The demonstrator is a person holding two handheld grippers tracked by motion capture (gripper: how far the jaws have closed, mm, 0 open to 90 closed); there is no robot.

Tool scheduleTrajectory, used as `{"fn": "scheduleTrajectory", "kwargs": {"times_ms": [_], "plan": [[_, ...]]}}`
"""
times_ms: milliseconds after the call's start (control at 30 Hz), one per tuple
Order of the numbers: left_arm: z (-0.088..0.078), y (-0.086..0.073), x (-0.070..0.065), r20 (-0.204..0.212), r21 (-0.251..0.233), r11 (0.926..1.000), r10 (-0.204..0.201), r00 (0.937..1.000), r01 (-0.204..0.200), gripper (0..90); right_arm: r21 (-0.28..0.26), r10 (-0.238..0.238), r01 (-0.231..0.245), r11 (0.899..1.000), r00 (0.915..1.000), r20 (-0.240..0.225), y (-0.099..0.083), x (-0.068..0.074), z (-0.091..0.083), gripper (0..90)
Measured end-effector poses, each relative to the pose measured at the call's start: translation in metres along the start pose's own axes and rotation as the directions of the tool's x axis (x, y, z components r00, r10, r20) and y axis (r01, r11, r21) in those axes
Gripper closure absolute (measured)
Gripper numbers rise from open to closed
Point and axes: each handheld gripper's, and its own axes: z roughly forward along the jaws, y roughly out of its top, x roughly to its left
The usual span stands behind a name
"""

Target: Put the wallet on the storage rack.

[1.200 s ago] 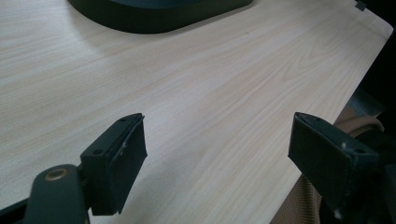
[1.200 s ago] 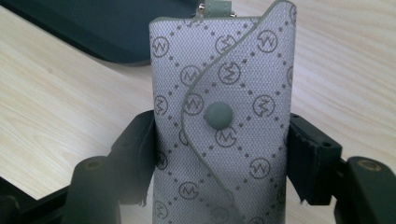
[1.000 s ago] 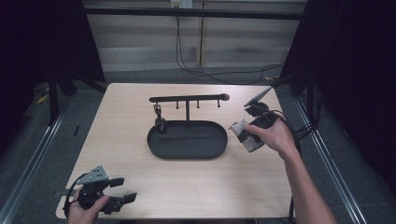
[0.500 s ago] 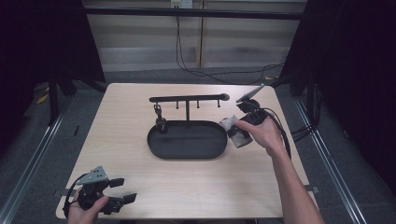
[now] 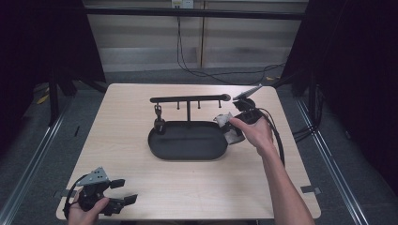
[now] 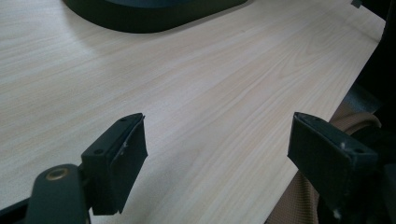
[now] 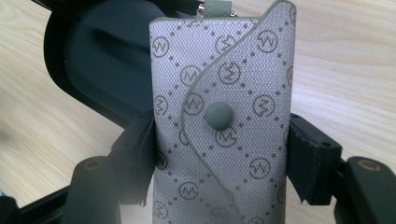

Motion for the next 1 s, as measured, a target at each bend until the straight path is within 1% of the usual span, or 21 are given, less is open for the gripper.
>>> {"fn": "scheduleTrajectory", "kwargs": {"times_ms": [167, 200, 267, 300, 333, 400, 500, 600, 633, 667, 700, 733, 767, 833, 900, 1000], "plan": [[0.000, 0.000, 0.000, 0.001, 0.000, 1.0000, 0.001, 1.0000, -0.001, 19.3, -0.015, 0.039, -0.039, 0.999, 0.9991, -0.018, 0.000, -0.002, 0.008, 33.3], [0.000, 0.000, 0.000, 0.001, 0.000, 1.0000, 0.001, 1.0000, -0.001, 19.3, -0.015, 0.039, -0.039, 0.999, 0.9991, -0.018, 0.000, -0.002, 0.008, 33.3], [0.000, 0.000, 0.000, 0.000, 0.002, 1.0000, 0.004, 1.0000, -0.004, 19.3, -0.025, 0.048, -0.049, 0.998, 0.9982, -0.035, 0.000, -0.001, 0.010, 33.2], [0.000, 0.000, 0.000, 0.000, 0.002, 1.0000, 0.004, 1.0000, -0.004, 19.6, -0.030, 0.052, -0.053, 0.998, 0.9980, -0.034, 0.000, 0.000, 0.011, 33.3], [0.001, 0.000, -0.001, -0.003, 0.010, 0.9999, 0.012, 0.9999, -0.012, 19.9, -0.036, 0.058, -0.060, 0.998, 0.9977, -0.035, 0.001, 0.000, 0.012, 33.3], [0.000, 0.000, -0.001, -0.002, 0.008, 0.9999, 0.012, 0.9999, -0.012, 19.9, -0.038, 0.068, -0.070, 0.997, 0.9969, -0.038, 0.001, 0.001, 0.015, 33.3], [0.000, 0.000, 0.000, -0.001, 0.004, 1.0000, 0.008, 1.0000, -0.008, 19.9, -0.054, 0.077, -0.080, 0.995, 0.9954, -0.058, 0.001, 0.001, 0.021, 33.3], [0.000, 0.000, 0.000, -0.002, 0.005, 1.0000, 0.009, 1.0000, -0.009, 19.9, -0.057, 0.078, -0.081, 0.995, 0.9955, -0.054, 0.001, 0.001, 0.025, 33.3], [0.000, 0.000, 0.000, -0.002, 0.003, 1.0000, 0.009, 1.0000, -0.009, 19.9, -0.056, 0.085, -0.089, 0.994, 0.9943, -0.065, 0.001, 0.000, 0.029, 33.3], [0.000, 0.000, 0.000, -0.002, 0.003, 1.0000, 0.009, 1.0000, -0.009, 19.9, -0.057, 0.083, -0.087, 0.995, 0.9942, -0.068, 0.001, 0.001, 0.032, 33.2], [0.000, 0.000, 0.000, 0.000, 0.003, 1.0000, 0.008, 1.0000, -0.008, 19.9, -0.058, 0.069, -0.073, 0.996, 0.9955, -0.066, 0.001, 0.001, 0.034, 33.3], [-0.001, 0.000, 0.000, 0.000, 0.003, 0.9999, 0.010, 1.0000, -0.010, 19.9, -0.046, 0.062, -0.064, 0.997, 0.9966, -0.055, 0.002, 0.002, 0.035, 33.3], [-0.001, 0.000, 0.000, -0.003, 0.003, 0.9999, 0.010, 0.9999, -0.010, 19.9, -0.052, 0.060, -0.063, 0.997, 0.9967, -0.055, 0.001, 0.002, 0.036, 33.3], [-0.001, -0.001, 0.000, -0.001, 0.003, 0.9999, 0.011, 0.9999, -0.011, 19.9, -0.055, 0.067, -0.070, 0.996, 0.9961, -0.058, 0.001, 0.001, 0.038, 33.3], [-0.001, -0.001, 0.000, -0.006, 0.006, 0.9999, 0.014, 0.9999, -0.014, 20.0, -0.056, 0.079, -0.083, 0.995, 0.9945, -0.069, -0.002, -0.002, 0.044, 33.3], [0.000, -0.001, 0.000, -0.007, 0.006, 0.9999, 0.014, 0.9999, -0.014, 20.0, -0.059, 0.083, -0.088, 0.994, 0.9932, -0.082, -0.004, -0.003, 0.049, 33.3]]}}
